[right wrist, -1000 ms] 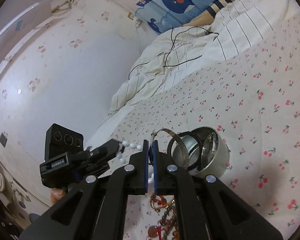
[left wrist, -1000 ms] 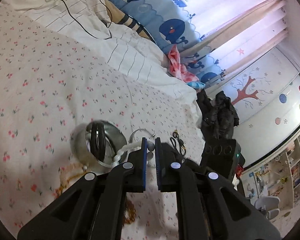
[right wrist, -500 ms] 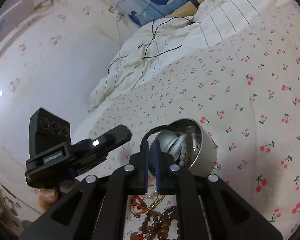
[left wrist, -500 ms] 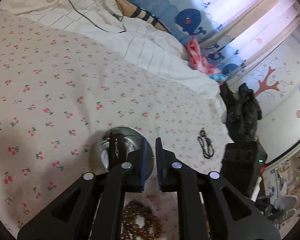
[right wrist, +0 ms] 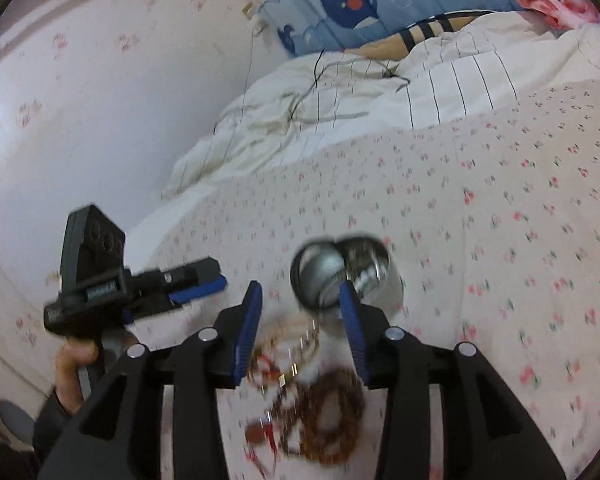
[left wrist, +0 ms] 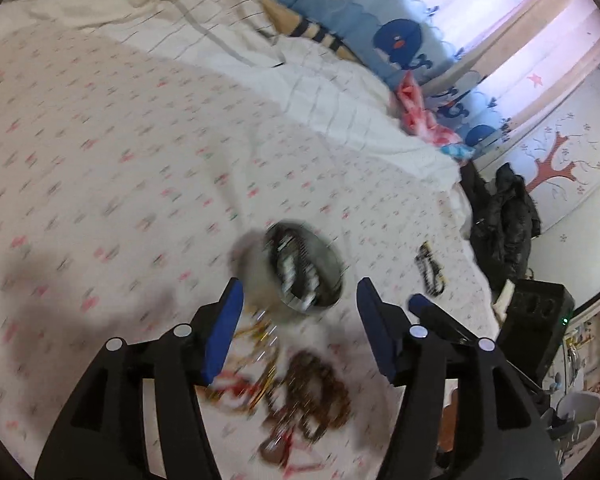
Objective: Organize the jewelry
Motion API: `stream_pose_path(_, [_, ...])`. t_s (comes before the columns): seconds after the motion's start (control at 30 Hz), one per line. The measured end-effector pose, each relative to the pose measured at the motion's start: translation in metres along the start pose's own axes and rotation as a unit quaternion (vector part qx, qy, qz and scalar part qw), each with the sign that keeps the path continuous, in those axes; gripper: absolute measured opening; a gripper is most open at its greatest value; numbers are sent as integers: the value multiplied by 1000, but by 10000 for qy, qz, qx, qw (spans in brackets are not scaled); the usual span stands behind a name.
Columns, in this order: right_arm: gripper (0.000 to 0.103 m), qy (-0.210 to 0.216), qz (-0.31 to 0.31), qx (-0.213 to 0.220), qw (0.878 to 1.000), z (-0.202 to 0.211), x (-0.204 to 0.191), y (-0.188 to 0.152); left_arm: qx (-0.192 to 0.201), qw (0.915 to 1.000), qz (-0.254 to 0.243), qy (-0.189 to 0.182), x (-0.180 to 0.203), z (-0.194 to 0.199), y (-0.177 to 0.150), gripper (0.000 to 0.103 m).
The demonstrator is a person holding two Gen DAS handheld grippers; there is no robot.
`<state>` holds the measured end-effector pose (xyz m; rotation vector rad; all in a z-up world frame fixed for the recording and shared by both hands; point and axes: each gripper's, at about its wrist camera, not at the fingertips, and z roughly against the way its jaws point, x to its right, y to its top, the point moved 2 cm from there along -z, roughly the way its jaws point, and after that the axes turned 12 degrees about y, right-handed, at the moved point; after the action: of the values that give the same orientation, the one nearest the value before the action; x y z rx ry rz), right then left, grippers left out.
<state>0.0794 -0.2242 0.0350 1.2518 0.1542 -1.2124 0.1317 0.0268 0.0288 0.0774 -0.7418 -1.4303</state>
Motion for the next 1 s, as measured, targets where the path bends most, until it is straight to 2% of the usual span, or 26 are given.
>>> stream_pose_path(0.1, [40,-91,53,-408,9991,-1,-5,-25,-176,9996,161,145,-21,4,-20,56])
stream_pose_path(0.2, [40,-270,195,-625,9975,-2,-10,-38,-387,9989,277,33,-32,0,-32,56])
stream_pose_path(0.27, [40,-403,202,-806,9957,-6,-8,-39,-357,9993,22,60,-29,1,-35,56])
stream_pose_path(0.37, [40,-547,210,-970,9936,-9,0,-44,-201,9957,-900,129,-8,9,-44,56])
stream_pose_path(0.43, [40,-647,237,-1089,9917,-12,5,-47,-131,9861,-1654,101,9,14,-55,56])
stream_pose_path(0.5, [40,-649,265,-1207,9902,-13,7,-50,-158,9775,-2103,70,20,12,-66,56])
stream_pose_path(0.57, [45,-642,257,-1282,9893,-15,9,-52,-202,9655,-2589,204,26,7,-78,56])
stream_pose_path(0.67, [46,-630,236,-1335,9888,-16,10,-54,-184,9482,-3136,478,32,-2,-91,56])
stream_pose_path(0.77, [46,-621,237,-1384,9881,-17,11,-55,-241,9367,-3447,568,36,-8,-98,56])
stream_pose_path(0.87, [46,-658,270,-1498,9862,-19,12,-57,-322,9326,-3554,543,37,-15,-101,56])
stream_pose_path(1.0, [46,-779,446,-1715,9811,-23,12,-61,-410,9372,-3400,667,28,-25,-97,56])
